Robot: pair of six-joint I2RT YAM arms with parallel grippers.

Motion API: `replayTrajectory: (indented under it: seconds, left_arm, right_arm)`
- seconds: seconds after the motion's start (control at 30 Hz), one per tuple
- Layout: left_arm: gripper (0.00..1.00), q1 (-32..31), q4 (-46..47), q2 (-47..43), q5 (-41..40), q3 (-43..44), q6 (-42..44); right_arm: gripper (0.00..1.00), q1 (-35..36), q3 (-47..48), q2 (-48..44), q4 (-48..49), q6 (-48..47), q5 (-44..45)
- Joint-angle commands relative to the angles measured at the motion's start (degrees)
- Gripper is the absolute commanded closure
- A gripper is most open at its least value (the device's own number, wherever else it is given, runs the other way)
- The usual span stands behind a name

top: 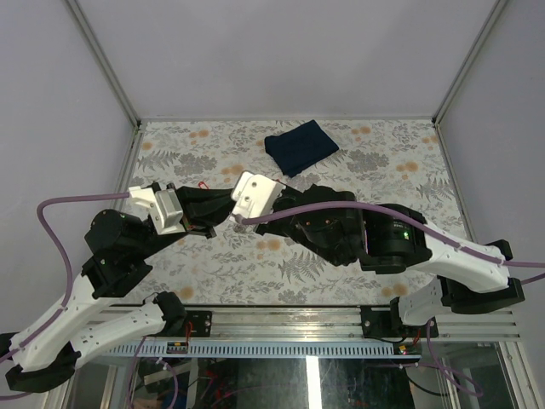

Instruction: Put the keys on the keyring

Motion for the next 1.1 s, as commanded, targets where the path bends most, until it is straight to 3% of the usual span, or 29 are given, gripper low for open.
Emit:
replayTrajectory:
  seconds: [0.0,1.07]
  left_arm:
    - [1.00,0.31,-0.19,-0.16,0.56,0.70,-0.06]
    - [1.00,0.31,-5.30,-2.26,-11.08,1.50,3.62]
  right_arm:
    - [1.00,-0.05,-0.61,-3.87,7.31,-1.53,1.51]
    - [1.00,0.06,-2.61,-5.02,8.95,-2.82,1.75]
